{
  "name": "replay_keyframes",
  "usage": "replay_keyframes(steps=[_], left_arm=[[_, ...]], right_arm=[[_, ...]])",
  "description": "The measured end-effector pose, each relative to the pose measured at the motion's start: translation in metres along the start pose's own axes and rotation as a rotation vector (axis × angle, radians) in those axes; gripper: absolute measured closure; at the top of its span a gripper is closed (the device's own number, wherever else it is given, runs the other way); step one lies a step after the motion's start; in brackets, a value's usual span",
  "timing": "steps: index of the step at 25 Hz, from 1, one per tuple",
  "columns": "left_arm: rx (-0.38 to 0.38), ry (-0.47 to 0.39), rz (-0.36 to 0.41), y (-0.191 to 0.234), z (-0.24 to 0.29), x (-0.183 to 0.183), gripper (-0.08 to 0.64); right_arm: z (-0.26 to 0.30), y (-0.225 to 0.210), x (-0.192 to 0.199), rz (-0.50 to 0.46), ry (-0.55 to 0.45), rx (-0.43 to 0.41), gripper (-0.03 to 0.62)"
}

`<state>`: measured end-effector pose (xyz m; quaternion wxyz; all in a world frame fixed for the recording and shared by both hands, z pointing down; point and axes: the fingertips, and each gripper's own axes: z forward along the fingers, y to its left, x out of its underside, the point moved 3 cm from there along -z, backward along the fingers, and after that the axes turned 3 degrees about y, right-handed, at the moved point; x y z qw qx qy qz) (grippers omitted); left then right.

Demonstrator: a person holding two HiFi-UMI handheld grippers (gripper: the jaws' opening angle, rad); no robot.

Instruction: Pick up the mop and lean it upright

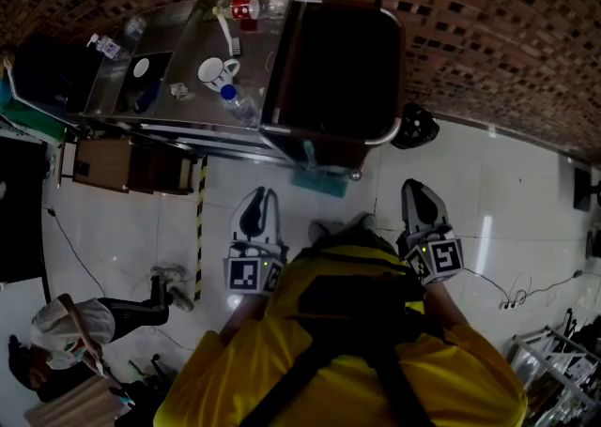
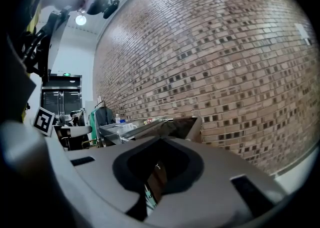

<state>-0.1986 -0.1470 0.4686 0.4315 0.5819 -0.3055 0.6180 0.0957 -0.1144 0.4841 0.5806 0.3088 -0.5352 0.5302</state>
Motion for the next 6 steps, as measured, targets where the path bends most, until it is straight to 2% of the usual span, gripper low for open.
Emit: replay_keyframes(steps=[4,6], left_arm=[[0.009,0.02,-0.014,0.0003,-0.0027,0.0043,0.494],[0.007,0.007,-0.013,0.0014,-0.0036,0.0045,0.404]], right_arm=[[-0.0004,0.0039,0.0049,0.001,0.006,0.001,0.588],[-0.0006,0.0067,0.0076,0.005,0.011,-0.002,0.588]])
